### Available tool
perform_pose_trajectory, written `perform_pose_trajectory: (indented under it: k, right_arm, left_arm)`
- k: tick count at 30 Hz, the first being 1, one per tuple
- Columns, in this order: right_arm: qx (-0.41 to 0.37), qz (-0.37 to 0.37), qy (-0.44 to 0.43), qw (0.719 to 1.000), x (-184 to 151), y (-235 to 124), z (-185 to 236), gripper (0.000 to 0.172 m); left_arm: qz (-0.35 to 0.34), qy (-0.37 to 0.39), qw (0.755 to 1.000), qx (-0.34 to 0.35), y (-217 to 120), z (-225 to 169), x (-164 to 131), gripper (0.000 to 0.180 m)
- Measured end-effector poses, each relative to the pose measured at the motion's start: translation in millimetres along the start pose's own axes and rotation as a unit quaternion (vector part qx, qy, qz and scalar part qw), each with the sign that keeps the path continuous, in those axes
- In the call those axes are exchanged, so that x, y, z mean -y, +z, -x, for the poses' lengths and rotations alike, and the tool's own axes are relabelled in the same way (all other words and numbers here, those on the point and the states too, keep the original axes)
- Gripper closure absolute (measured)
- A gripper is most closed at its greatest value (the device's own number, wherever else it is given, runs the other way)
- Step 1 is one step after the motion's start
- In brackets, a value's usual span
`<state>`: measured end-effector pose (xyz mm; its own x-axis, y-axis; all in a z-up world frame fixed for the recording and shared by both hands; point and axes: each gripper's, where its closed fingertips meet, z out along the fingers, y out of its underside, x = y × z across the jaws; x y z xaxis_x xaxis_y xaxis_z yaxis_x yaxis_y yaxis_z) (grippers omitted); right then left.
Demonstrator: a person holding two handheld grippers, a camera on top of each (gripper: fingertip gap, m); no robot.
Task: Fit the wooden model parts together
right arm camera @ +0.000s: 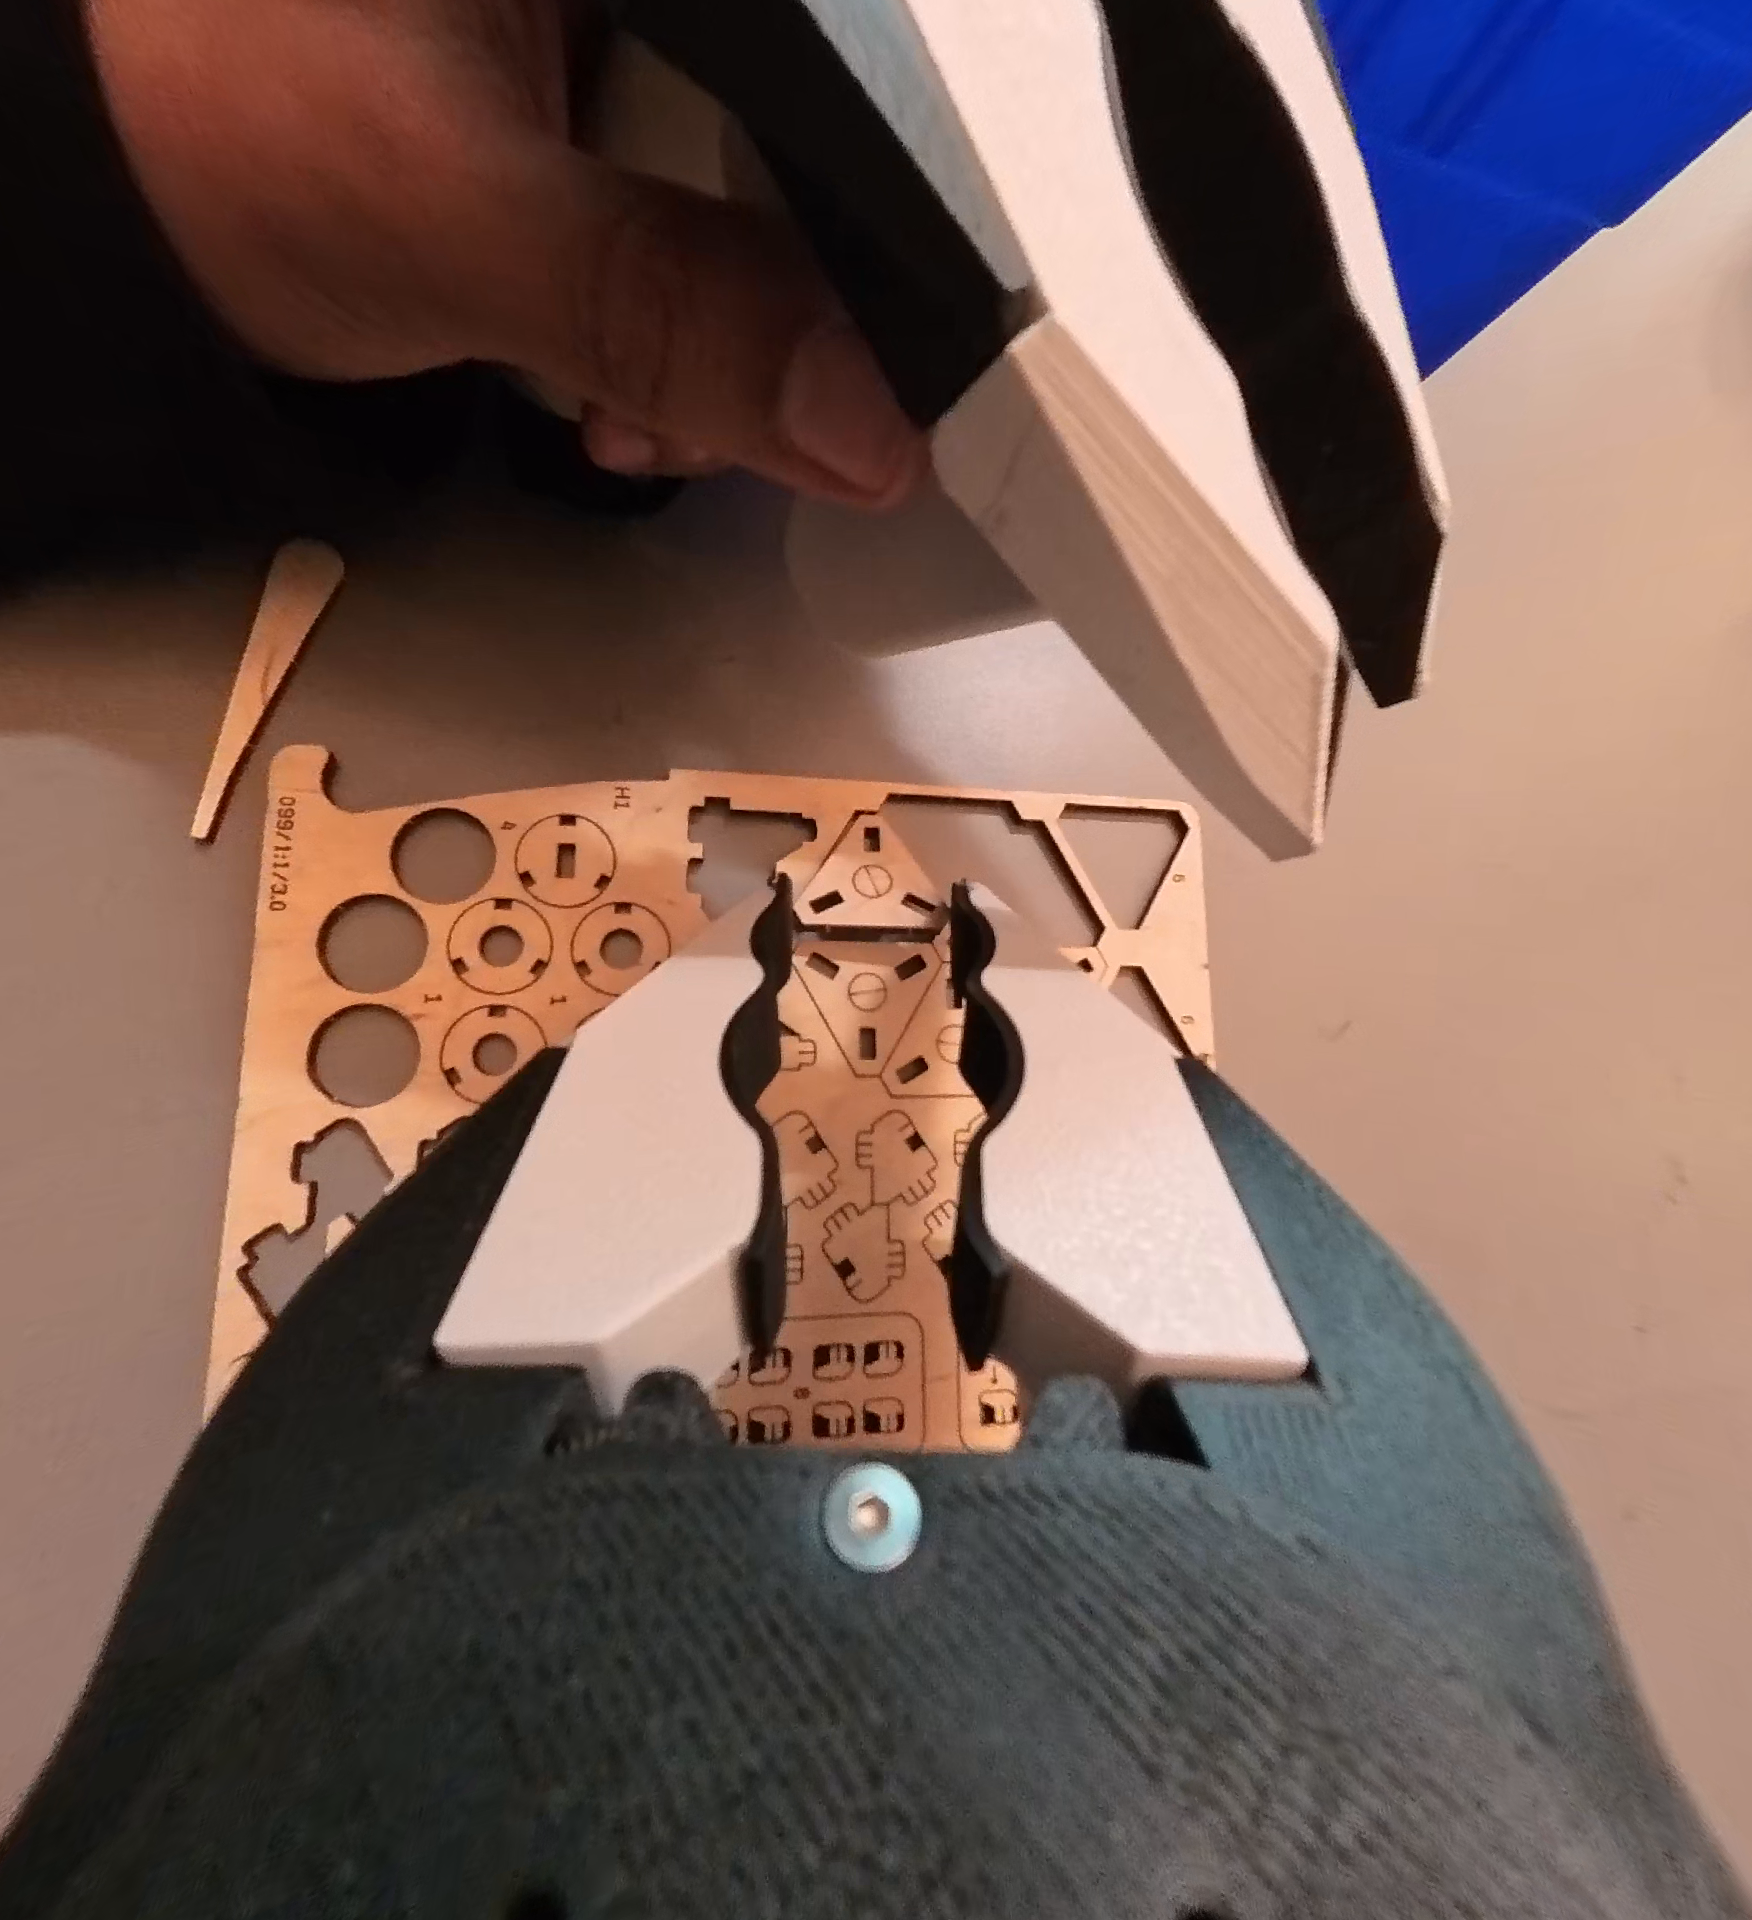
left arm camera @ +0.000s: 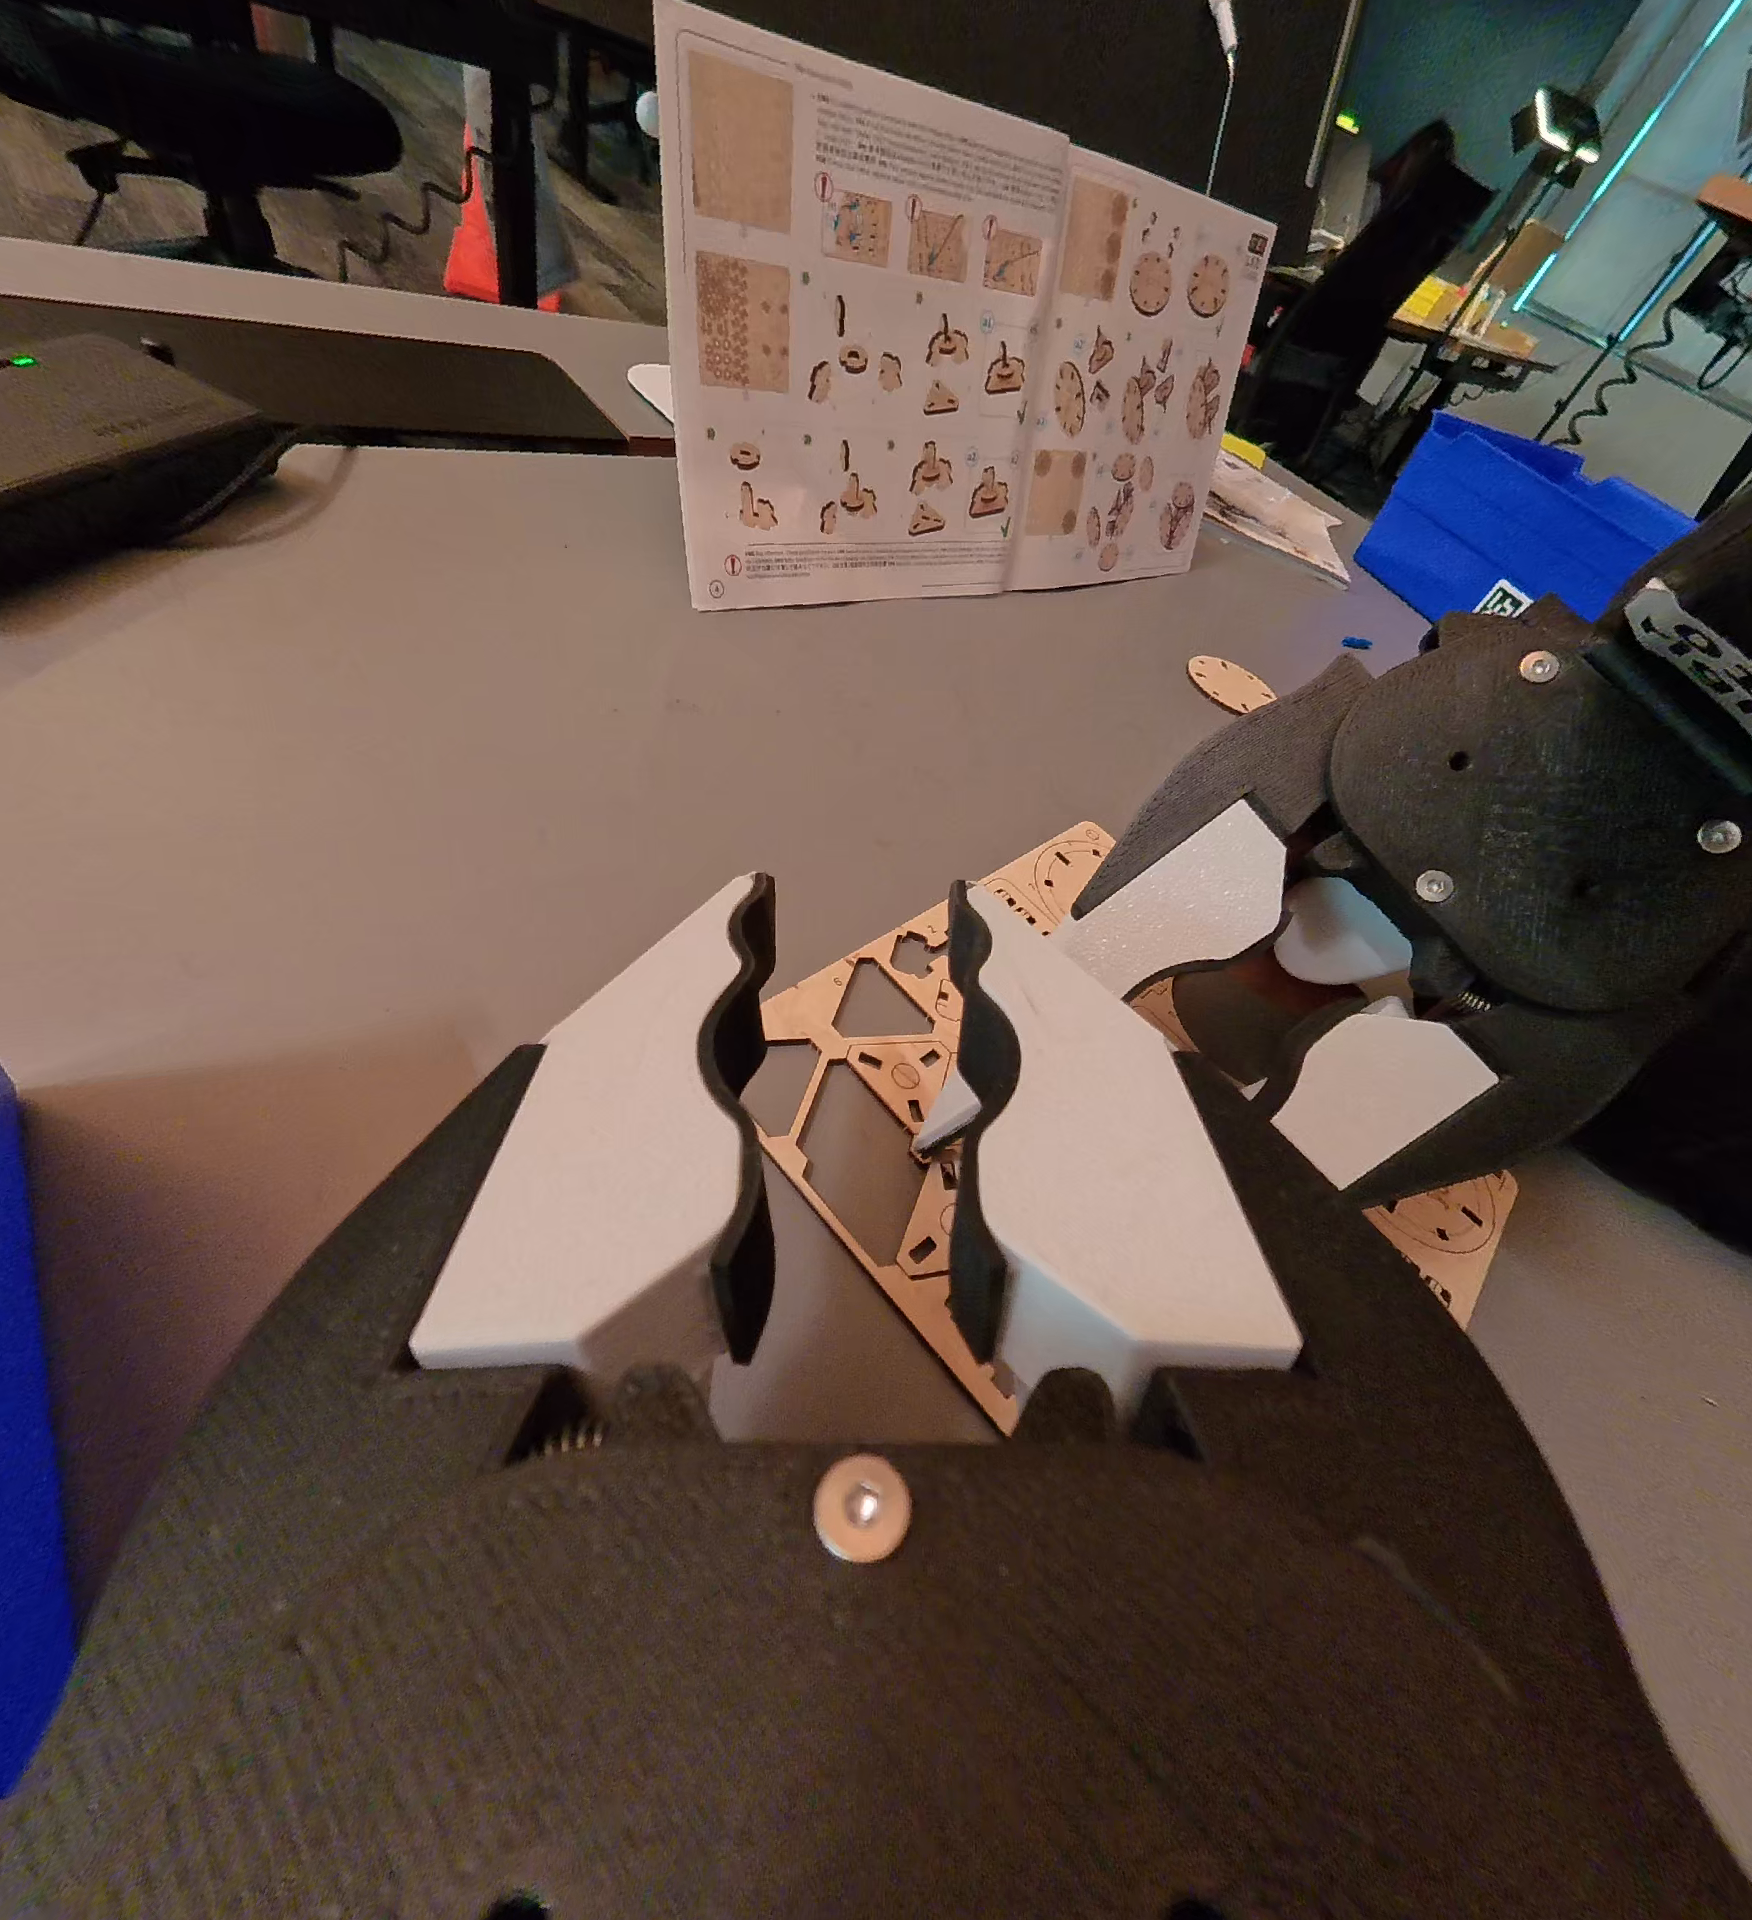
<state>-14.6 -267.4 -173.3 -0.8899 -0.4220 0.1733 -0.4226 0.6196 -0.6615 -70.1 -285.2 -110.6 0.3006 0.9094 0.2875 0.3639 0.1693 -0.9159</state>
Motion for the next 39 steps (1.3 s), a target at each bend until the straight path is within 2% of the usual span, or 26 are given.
perform_pose_trajectory:
  k: [13,20,26,30,34,37,39]
  right_arm:
    - [-0.002,0.000,-0.001,1.000,1.0,0.3,-0.4,0.143]
    - [-0.014,-0.017,0.009,1.000,6.8,-9.0,-5.8,0.134]
    - [-0.019,-0.031,0.049,0.998,5.9,-13.4,-12.9,0.148]
    - [-0.008,0.002,0.056,0.998,-5.0,-2.5,-7.5,0.154]
    - [-0.019,-0.027,0.059,0.998,6.7,-11.6,-12.5,0.159]
    - [-0.026,-0.049,0.083,0.995,10.6,-12.8,-19.2,0.170]
    - [-0.025,-0.020,0.088,0.996,-0.1,-4.7,-18.5,0.172]
  left_arm:
    - [0.000,0.000,1.000,0.000,0.0,-0.2,-0.1,0.149]
    - [0.000,0.000,1.000,0.000,0.0,-0.3,-0.2,0.149]
    - [0.000,0.000,1.000,0.000,-0.1,-0.4,0.0,0.149]
    - [0.000,0.000,1.000,0.000,-0.1,-0.4,-0.1,0.149]
    - [-0.001,0.000,1.000,-0.001,-0.1,-0.5,0.1,0.149]
    - [-0.001,0.000,1.000,-0.001,-0.2,-0.5,0.3,0.149]
    - [-0.001,0.000,1.000,-0.001,-0.2,-0.5,0.3,0.149]
